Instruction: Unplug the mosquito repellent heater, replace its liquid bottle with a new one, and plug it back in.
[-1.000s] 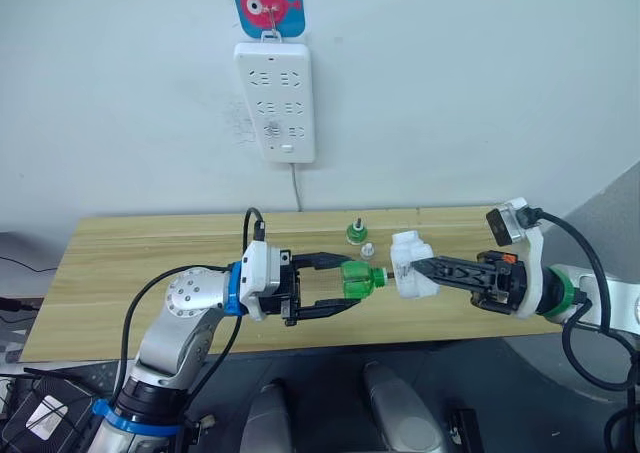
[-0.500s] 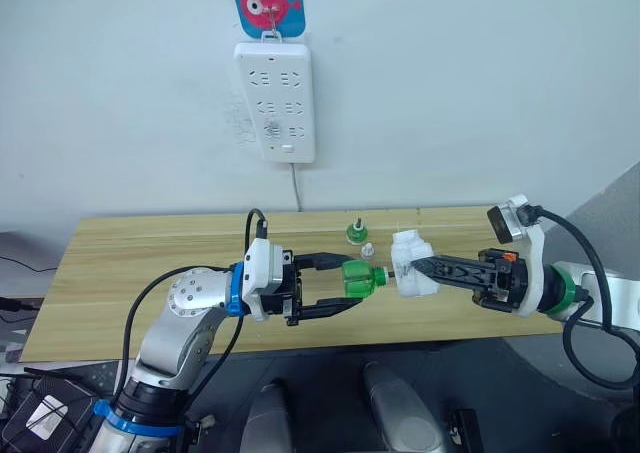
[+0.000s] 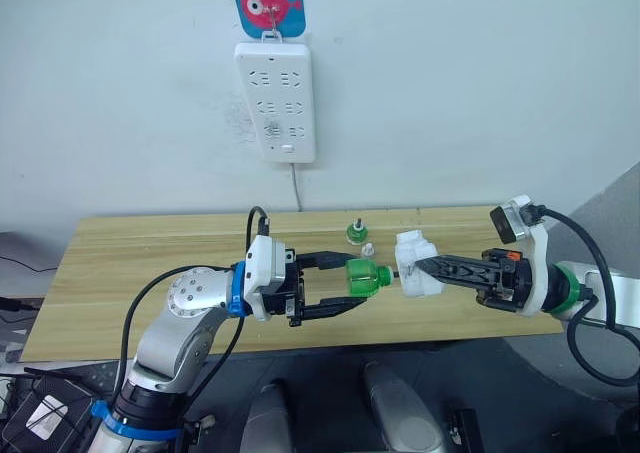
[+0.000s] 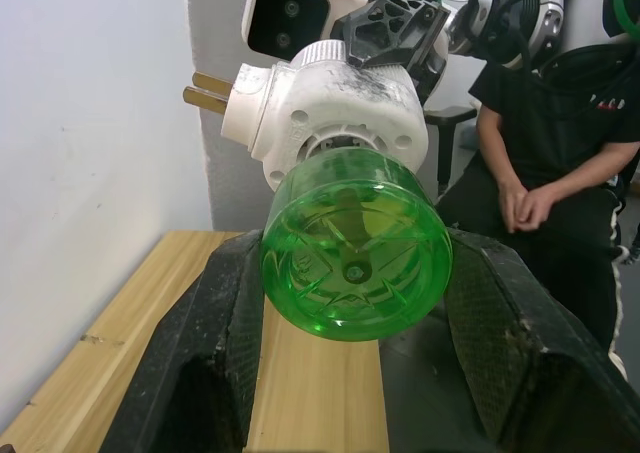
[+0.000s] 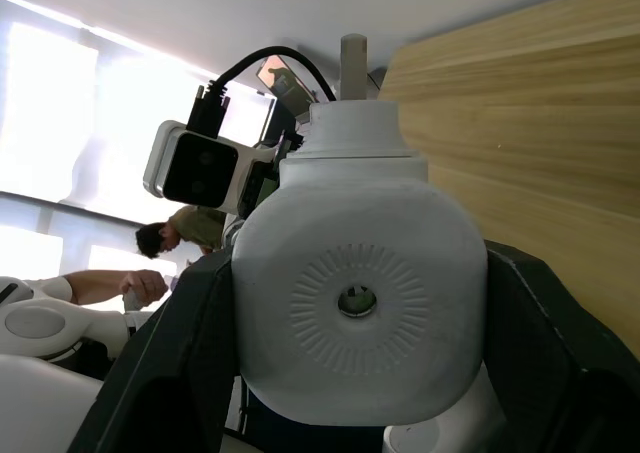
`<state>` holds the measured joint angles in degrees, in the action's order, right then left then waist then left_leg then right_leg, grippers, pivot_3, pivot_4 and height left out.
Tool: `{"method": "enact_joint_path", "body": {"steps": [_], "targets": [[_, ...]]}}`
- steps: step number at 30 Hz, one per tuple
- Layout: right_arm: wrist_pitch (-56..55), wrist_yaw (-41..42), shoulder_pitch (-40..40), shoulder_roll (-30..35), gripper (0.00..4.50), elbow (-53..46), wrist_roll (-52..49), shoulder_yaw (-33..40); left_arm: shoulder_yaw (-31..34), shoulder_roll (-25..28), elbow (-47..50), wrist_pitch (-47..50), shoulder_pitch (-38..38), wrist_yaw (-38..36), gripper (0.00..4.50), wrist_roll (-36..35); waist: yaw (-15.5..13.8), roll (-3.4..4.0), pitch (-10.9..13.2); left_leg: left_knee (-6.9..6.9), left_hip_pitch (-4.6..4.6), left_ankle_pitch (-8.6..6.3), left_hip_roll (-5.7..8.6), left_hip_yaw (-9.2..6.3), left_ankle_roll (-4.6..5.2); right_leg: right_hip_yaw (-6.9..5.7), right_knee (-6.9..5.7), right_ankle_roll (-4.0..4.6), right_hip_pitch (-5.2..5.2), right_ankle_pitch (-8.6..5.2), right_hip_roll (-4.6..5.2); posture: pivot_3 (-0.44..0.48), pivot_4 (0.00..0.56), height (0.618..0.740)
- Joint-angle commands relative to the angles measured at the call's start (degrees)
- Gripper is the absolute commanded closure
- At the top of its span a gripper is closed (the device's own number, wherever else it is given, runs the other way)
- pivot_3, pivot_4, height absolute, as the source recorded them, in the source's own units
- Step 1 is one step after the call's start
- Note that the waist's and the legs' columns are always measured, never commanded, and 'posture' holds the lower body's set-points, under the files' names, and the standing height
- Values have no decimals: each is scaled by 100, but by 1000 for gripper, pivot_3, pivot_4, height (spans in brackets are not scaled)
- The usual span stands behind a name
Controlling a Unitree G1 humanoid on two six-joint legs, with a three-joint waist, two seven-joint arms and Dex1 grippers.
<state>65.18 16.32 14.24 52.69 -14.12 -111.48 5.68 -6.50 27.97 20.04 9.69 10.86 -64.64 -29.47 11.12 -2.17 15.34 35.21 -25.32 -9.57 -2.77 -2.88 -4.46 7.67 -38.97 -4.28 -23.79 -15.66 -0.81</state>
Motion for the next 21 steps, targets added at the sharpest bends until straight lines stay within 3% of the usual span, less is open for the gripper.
{"method": "enact_joint_path", "body": {"steps": [1, 21], "targets": [[28, 55, 53, -39, 1558, -142, -152, 12, -87, -71, 431, -107, -25, -37, 2176, -206, 0, 0, 0, 0, 0, 0, 0, 0, 0, 0, 0, 0, 0, 0, 0, -234, 227, 733], [163, 176, -3, 87, 1558, 112, -152, 216, 4, -132, 502, -77, -178, 166, 2176, -225, 0, 0, 0, 1, 0, 0, 0, 0, 0, 1, 0, 0, 0, 0, 0, -237, 222, 733]]}}
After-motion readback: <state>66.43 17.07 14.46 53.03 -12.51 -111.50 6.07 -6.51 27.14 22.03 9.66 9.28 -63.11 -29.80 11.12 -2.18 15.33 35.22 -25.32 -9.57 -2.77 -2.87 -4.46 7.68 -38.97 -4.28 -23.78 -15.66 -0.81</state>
